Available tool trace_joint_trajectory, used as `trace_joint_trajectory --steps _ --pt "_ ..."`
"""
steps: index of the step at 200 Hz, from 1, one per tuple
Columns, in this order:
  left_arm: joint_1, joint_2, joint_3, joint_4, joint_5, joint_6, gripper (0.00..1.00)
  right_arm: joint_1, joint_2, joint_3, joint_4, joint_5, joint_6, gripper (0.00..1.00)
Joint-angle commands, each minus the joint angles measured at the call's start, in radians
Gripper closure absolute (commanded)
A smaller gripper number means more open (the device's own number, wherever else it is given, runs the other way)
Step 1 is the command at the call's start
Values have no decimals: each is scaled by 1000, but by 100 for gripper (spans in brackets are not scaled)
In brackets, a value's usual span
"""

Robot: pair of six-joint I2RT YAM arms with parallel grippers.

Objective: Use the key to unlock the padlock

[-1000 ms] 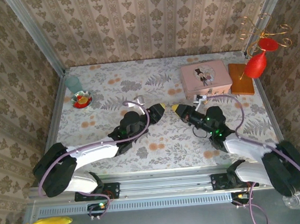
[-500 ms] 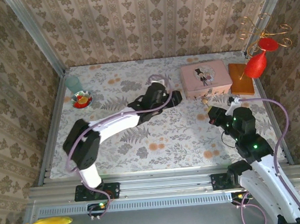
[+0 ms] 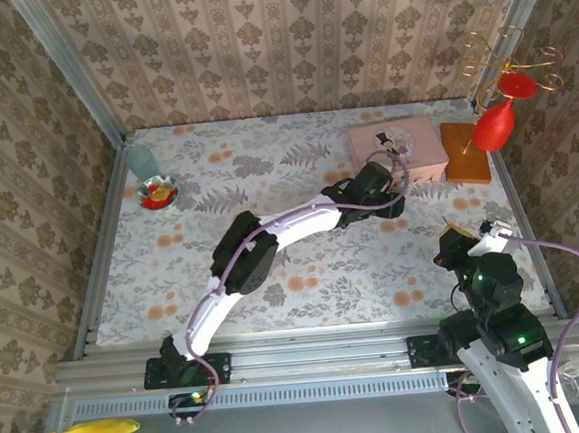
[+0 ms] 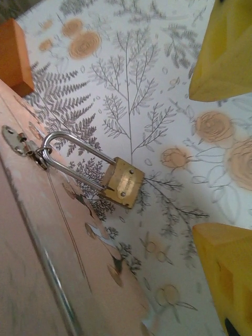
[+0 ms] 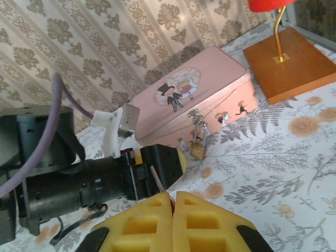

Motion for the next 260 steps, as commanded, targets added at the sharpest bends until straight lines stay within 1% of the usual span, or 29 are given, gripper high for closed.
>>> trace_joint_trajectory --steps 1,34,54,71,90,112,131,168,183,201,224,260 --pt "2 97 160 -110 -66 93 36 -3 -15 -11 -45 57 -42 100" --pt "5 250 389 -179 -118 113 35 -4 -20 -12 -43 52 -53 100" --pt "8 338 523 -214 -117 114 35 -4 -21 -17 -36 51 -57 100" --pt "11 380 573 -202 -125 111 34 -4 -21 -21 -33 46 -59 100" --pt "15 403 580 -171 -145 101 36 -3 -21 -25 -30 42 -59 100" --pt "22 432 598 -153 -171 85 42 -4 -21 -31 -21 38 -61 100" --pt "26 448 607 -138 -188 69 49 -4 -18 -37 -15 32 -59 100" --pt "34 442 599 -138 -252 43 67 -4 3 -29 -16 19 -56 100" --pt "40 401 532 -117 -268 38 72 -3 15 -20 -19 9 -52 100" --pt "46 299 357 -34 -304 41 79 -4 33 -6 -21 -11 -41 100" --pt "68 145 97 104 -319 31 82 -4 67 12 -24 -45 -26 100" --pt "110 -60 -252 247 -326 8 86 -4 180 39 -5 -135 16 100"
